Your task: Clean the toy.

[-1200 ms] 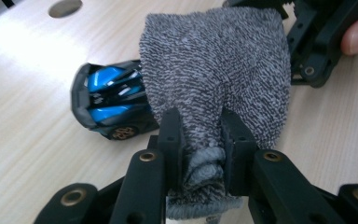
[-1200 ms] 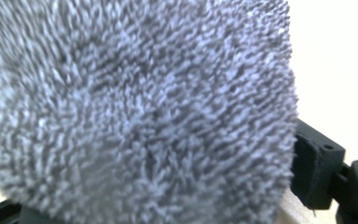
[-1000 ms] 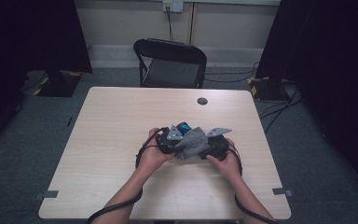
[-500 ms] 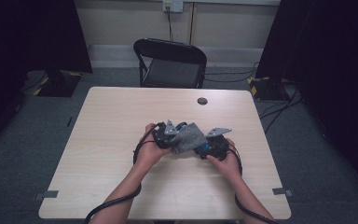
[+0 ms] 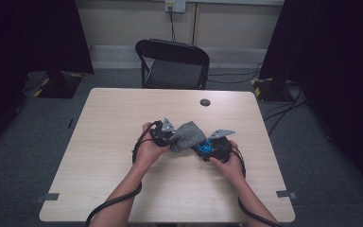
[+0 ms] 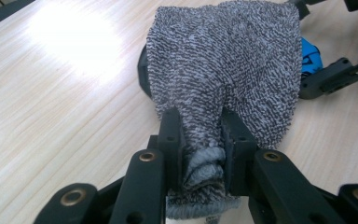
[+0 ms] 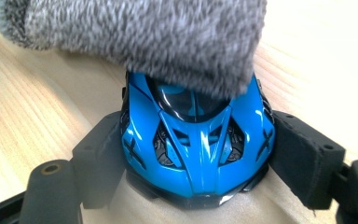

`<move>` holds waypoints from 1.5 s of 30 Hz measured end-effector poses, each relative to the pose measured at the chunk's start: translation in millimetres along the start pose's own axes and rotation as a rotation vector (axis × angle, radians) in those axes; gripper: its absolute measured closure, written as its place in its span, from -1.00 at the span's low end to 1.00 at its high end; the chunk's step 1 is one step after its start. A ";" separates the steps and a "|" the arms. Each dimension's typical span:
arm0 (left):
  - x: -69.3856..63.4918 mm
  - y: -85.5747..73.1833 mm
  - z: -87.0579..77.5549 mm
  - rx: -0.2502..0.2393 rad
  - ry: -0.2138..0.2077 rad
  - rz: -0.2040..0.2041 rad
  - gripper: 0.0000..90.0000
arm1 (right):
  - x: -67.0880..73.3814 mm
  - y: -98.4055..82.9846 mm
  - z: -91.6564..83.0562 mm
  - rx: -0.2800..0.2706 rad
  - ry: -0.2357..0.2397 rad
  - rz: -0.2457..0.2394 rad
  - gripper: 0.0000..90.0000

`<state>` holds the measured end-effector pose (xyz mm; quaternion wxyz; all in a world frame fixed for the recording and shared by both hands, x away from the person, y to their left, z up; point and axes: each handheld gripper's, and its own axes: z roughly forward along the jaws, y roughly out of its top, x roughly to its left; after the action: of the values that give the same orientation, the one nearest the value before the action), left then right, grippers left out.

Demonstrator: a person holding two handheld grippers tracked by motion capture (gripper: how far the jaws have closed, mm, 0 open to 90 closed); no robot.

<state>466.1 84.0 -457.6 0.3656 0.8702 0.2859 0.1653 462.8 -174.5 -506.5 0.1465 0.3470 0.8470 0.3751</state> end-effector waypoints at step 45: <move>35.4 -19.6 -8.0 0.000 0.100 -0.111 0.63 | 0.0 0.0 0.0 0.000 0.000 0.000 -0.48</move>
<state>482.4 121.4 -463.8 0.3596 0.8437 0.3514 0.1880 462.8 -174.5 -506.5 0.1464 0.3472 0.8470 0.3750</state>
